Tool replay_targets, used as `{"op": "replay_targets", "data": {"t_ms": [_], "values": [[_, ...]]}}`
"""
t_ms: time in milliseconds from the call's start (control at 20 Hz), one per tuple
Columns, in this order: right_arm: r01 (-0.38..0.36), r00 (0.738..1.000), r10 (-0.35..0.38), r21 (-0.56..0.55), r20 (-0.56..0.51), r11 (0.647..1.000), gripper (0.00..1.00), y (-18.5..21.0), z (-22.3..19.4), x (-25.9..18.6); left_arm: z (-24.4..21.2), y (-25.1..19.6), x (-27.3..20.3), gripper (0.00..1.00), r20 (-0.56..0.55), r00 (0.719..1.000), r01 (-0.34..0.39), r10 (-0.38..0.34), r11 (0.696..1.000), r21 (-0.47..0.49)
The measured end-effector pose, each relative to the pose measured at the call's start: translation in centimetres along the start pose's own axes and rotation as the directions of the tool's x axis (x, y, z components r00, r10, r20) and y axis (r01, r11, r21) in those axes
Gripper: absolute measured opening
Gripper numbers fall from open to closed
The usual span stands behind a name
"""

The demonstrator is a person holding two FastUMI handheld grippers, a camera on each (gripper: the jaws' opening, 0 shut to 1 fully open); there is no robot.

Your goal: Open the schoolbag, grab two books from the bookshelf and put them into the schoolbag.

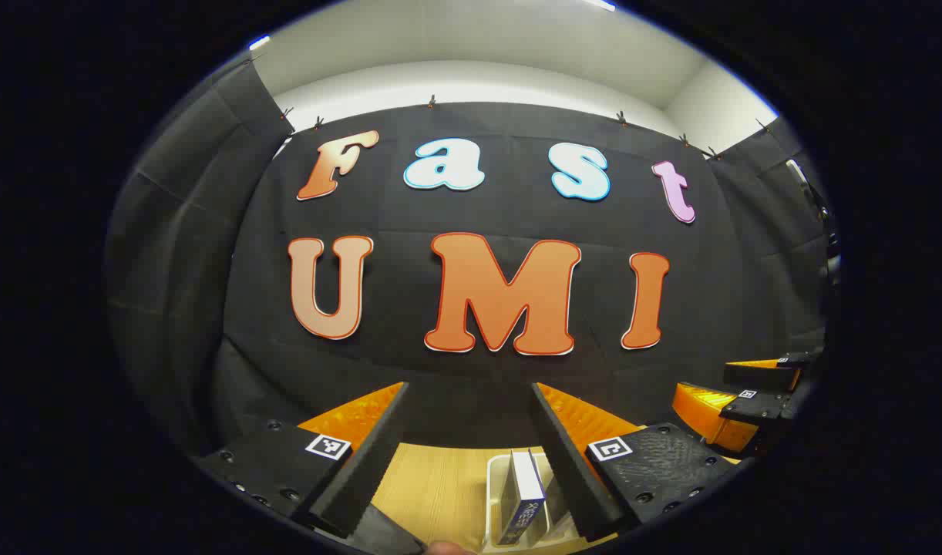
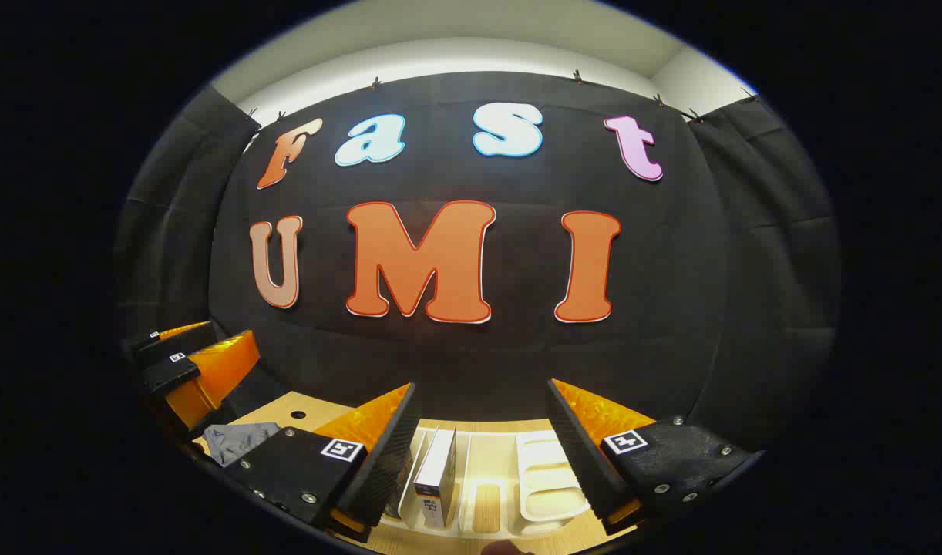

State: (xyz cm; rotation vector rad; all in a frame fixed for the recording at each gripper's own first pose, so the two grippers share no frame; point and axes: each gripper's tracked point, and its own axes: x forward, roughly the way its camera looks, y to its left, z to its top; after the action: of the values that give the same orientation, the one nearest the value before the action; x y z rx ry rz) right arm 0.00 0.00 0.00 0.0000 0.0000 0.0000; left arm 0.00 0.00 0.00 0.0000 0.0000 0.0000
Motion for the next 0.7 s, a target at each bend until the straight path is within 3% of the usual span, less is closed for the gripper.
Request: {"op": "replay_targets", "data": {"t_ms": [450,700], "values": [[0.008,1.0,-0.008,-0.004,-0.012,1.0,0.97,2.2,-0.2,-0.9,0.9,1.3,-0.7,0.96,0.042,0.998,0.058,-0.056,0.998,-0.036],[-0.005,1.0,0.004,-0.006,-0.012,1.0,0.97,2.5,-0.2,-1.3,1.1,1.8,-1.2,0.96,0.05,0.998,0.028,-0.028,1.0,0.012]]}}
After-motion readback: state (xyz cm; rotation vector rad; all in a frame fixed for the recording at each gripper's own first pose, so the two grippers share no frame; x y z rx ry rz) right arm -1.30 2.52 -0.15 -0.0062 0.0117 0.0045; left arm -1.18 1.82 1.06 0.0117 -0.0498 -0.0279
